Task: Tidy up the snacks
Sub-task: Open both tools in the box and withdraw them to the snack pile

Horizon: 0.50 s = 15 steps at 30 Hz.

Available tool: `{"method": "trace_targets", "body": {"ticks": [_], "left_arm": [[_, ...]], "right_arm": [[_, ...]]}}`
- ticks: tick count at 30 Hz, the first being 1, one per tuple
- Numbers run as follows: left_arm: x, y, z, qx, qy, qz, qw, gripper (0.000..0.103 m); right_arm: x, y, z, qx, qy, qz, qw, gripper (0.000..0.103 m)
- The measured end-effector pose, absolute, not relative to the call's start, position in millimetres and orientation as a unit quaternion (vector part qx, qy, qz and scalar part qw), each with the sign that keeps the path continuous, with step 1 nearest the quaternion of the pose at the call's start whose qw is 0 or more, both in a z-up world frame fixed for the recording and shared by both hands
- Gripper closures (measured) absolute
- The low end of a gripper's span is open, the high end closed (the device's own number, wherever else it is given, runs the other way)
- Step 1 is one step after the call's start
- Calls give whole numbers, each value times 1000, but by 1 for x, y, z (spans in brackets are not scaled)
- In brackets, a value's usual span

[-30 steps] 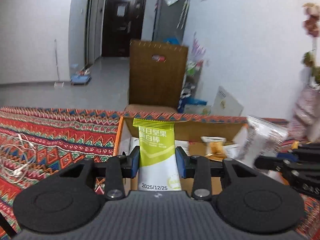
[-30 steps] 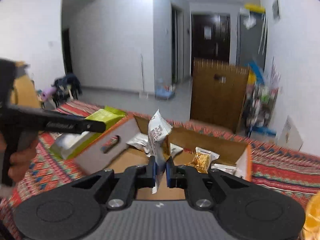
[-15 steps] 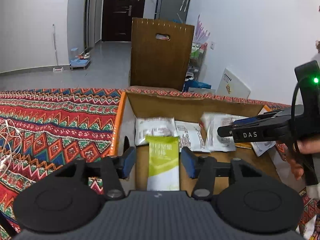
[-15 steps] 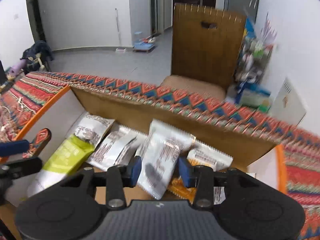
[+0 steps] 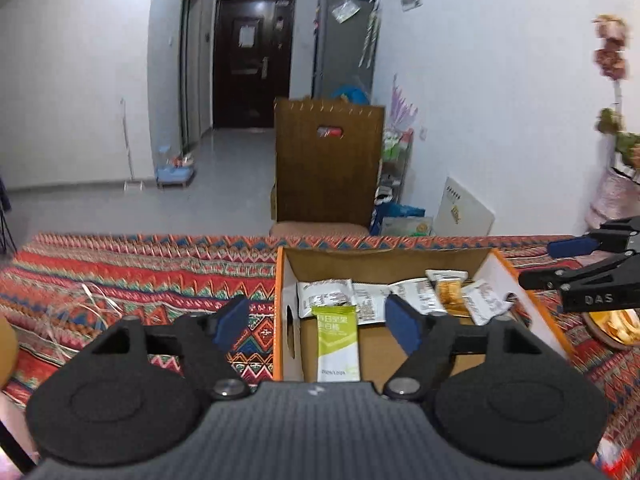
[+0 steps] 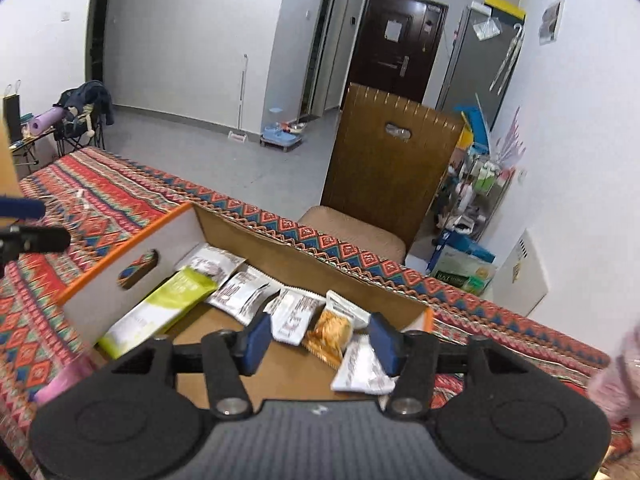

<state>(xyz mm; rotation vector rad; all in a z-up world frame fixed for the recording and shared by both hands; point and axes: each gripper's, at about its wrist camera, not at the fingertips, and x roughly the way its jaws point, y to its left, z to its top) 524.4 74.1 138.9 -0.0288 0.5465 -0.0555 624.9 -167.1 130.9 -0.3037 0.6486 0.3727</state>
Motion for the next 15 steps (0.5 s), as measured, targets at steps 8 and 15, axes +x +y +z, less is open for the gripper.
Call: {"method": "trace_targets", "body": {"ticks": [8,15], "left_arm": [[413,61,175,3,216,-52,975,2],[310,52,173,-10,174,-54,983,0]], "right_arm": [[492,-213,173,-136,251,197,938,14],[366,-246,169,-140,204,204,947,11]]}}
